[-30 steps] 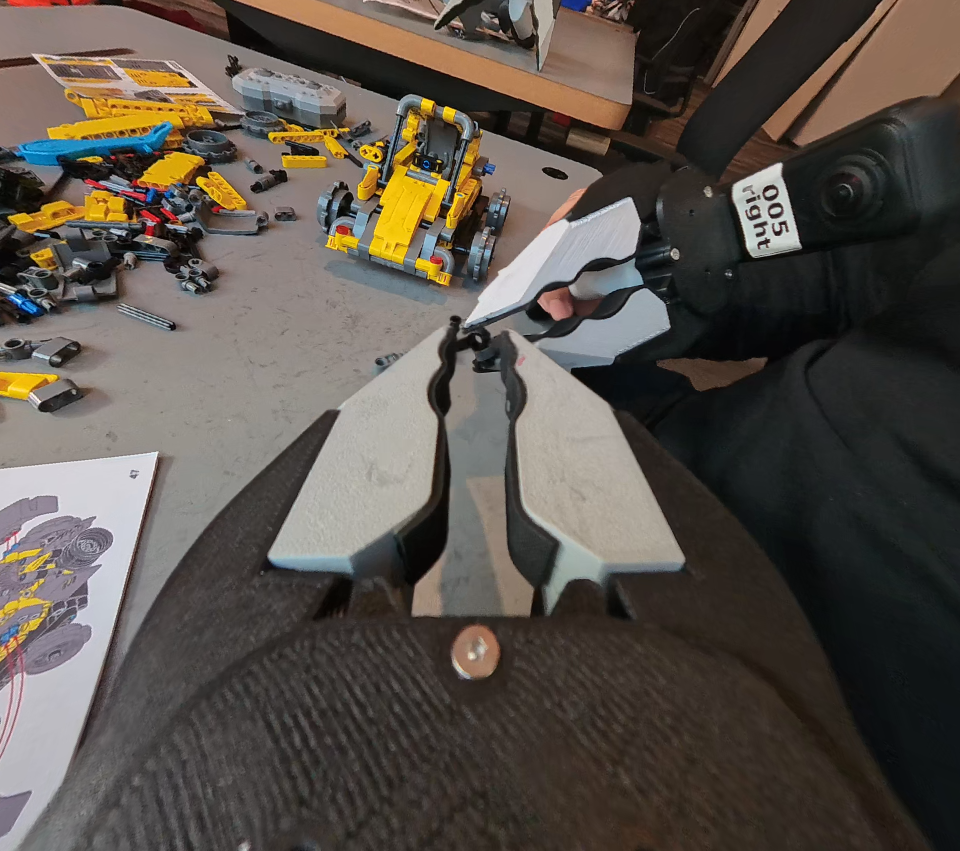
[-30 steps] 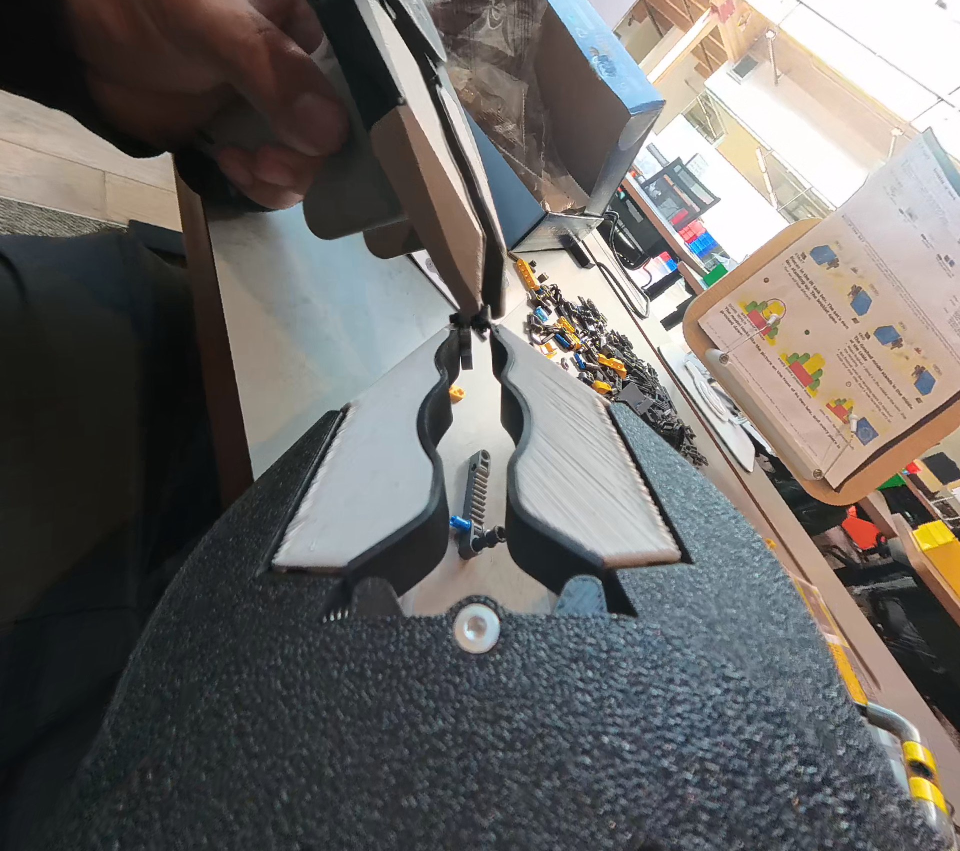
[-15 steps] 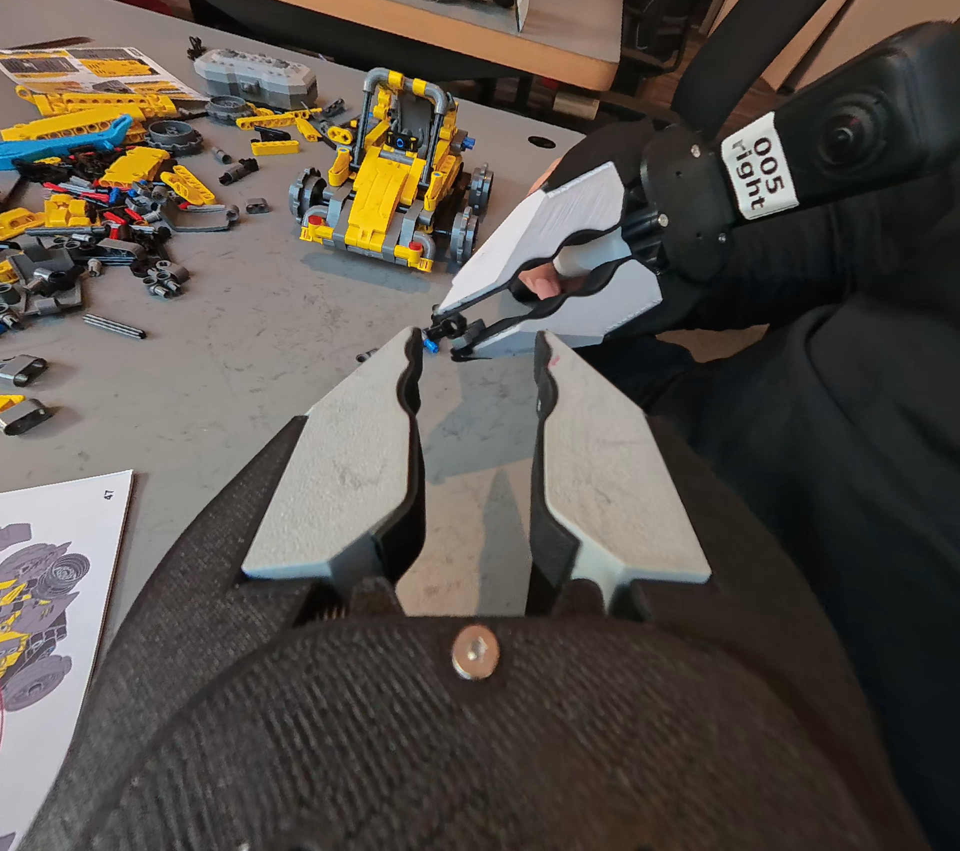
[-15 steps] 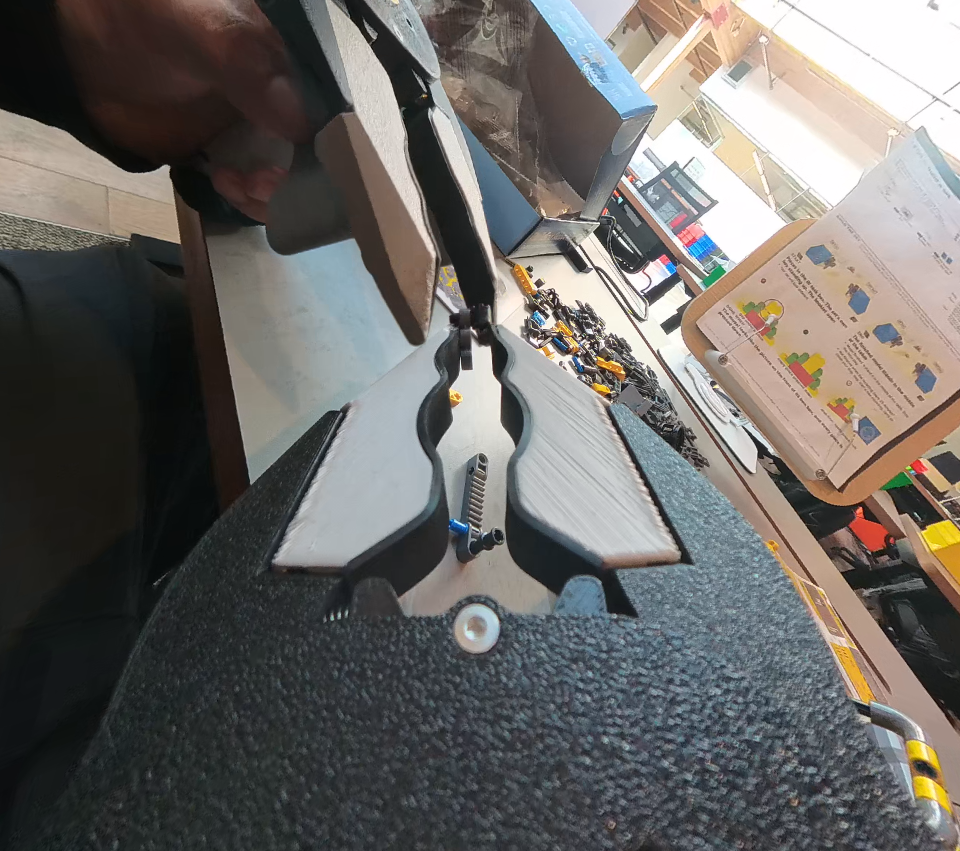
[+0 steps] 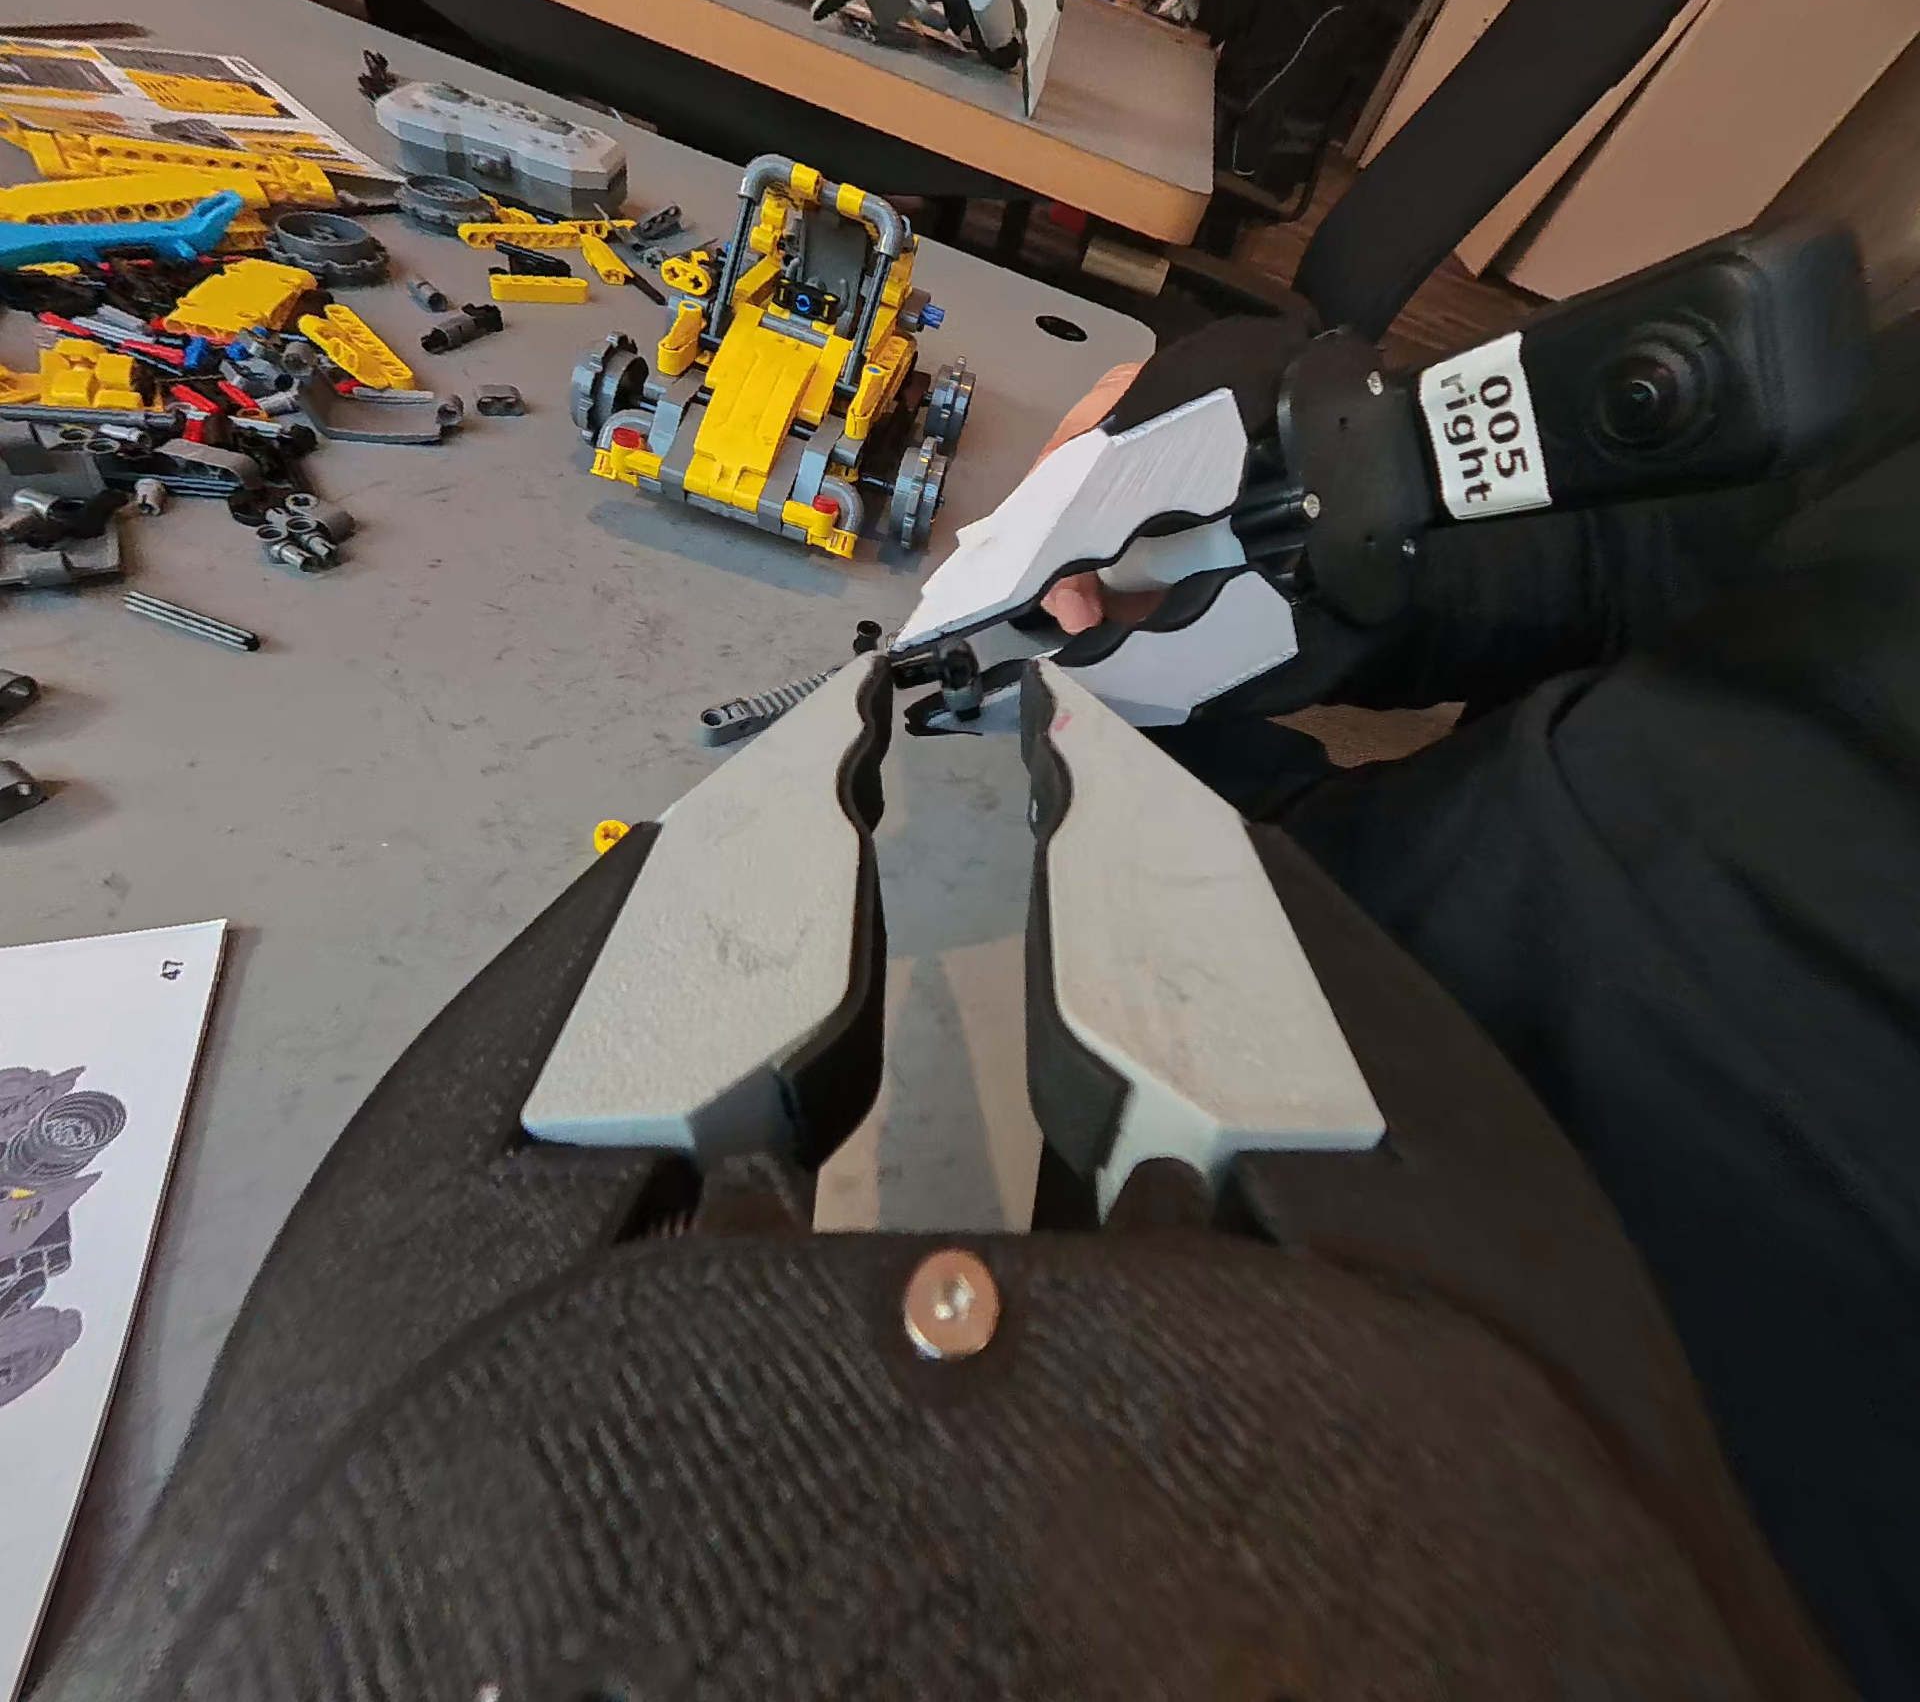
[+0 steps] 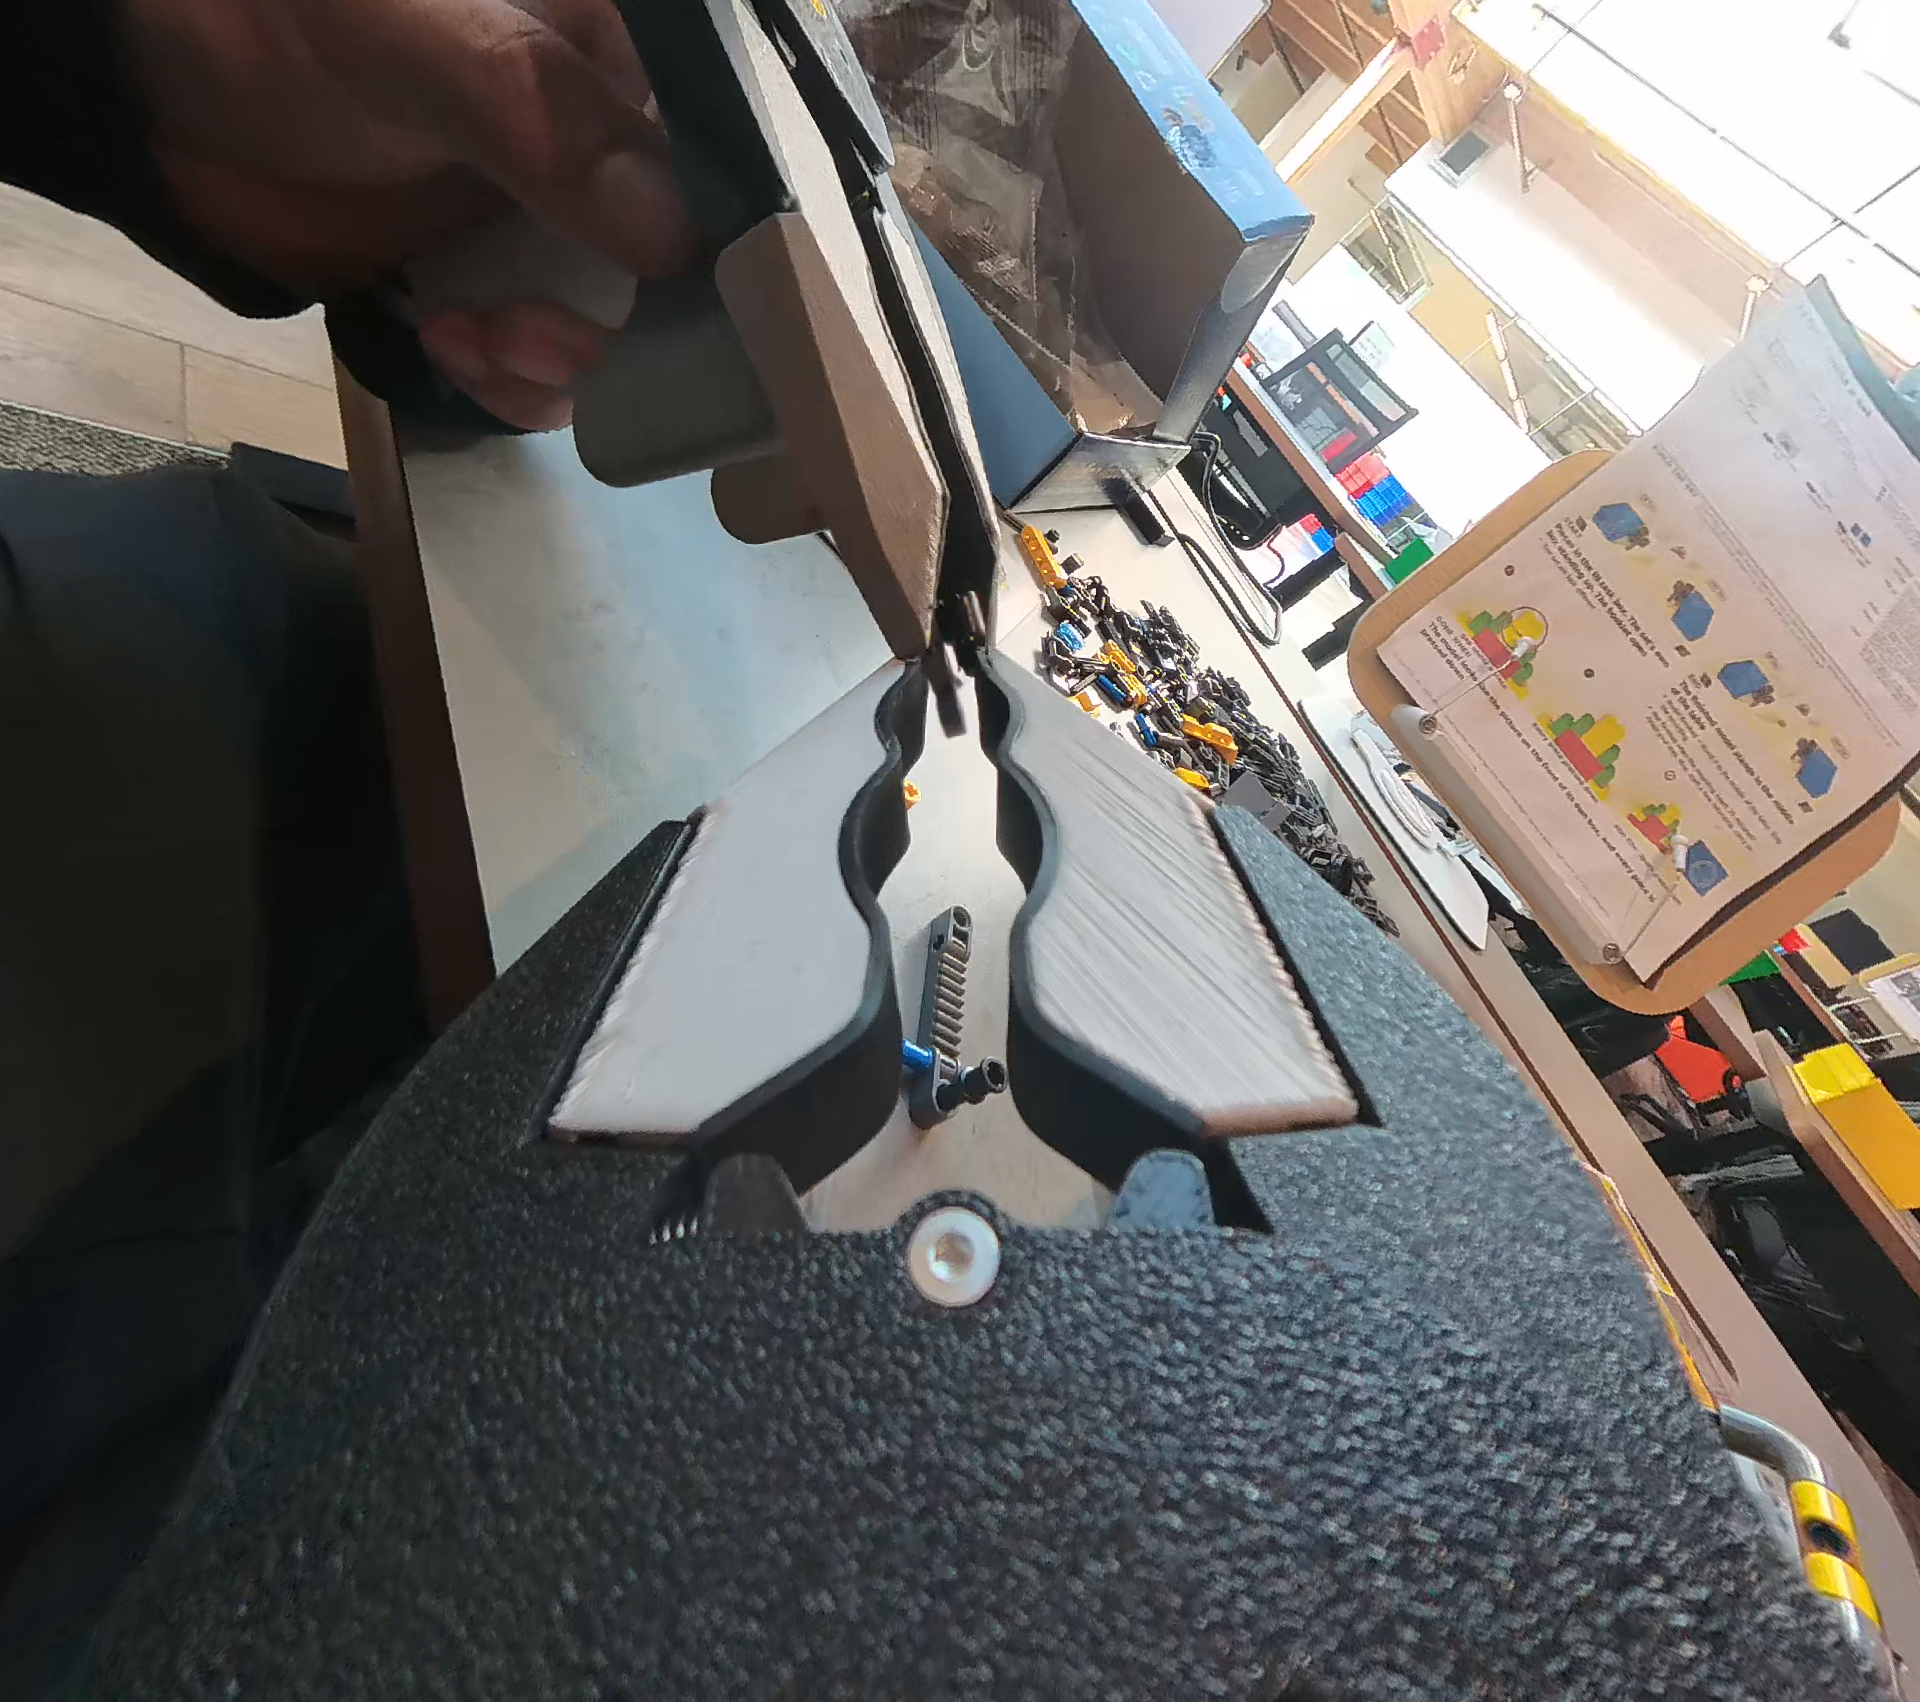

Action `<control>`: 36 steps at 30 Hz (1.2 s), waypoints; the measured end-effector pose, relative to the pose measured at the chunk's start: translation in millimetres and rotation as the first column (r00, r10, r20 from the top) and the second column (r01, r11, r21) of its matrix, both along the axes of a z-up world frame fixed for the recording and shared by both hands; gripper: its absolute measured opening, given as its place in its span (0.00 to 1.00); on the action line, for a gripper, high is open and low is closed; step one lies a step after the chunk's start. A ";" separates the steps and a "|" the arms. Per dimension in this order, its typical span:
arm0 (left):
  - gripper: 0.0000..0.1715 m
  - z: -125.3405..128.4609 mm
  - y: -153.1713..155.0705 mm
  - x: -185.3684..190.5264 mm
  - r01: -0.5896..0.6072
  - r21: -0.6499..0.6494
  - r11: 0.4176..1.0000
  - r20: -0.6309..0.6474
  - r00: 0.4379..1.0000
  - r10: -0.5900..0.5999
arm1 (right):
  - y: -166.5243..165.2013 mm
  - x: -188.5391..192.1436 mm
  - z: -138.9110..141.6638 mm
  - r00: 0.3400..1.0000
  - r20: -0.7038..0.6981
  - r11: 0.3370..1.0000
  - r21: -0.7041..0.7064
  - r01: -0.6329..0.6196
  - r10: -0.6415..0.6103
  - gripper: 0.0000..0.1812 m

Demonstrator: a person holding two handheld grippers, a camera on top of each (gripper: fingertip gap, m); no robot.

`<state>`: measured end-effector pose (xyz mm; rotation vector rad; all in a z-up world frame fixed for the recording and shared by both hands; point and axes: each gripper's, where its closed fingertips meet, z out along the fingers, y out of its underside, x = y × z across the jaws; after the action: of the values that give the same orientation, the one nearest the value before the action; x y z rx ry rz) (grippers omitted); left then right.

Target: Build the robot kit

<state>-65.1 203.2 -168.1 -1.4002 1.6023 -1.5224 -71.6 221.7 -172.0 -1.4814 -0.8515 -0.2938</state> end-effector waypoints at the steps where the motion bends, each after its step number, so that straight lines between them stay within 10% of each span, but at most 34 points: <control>1: 0.14 -0.4 0.9 0.4 -0.005 -0.011 1.000 -0.005 1.000 0.005 | 0.0 -0.2 -0.4 1.000 0.004 1.000 0.000 0.000 0.000 0.04; 36: 0.09 -2.3 4.0 1.5 -0.016 -0.041 0.999 -0.026 1.000 0.015 | 2.1 1.4 -2.1 1.000 0.013 1.000 -0.005 0.012 -0.012 0.05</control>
<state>-63.6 207.3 -170.4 -1.4567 1.5805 -1.5423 -70.2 223.8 -174.1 -1.4913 -0.8540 -0.3106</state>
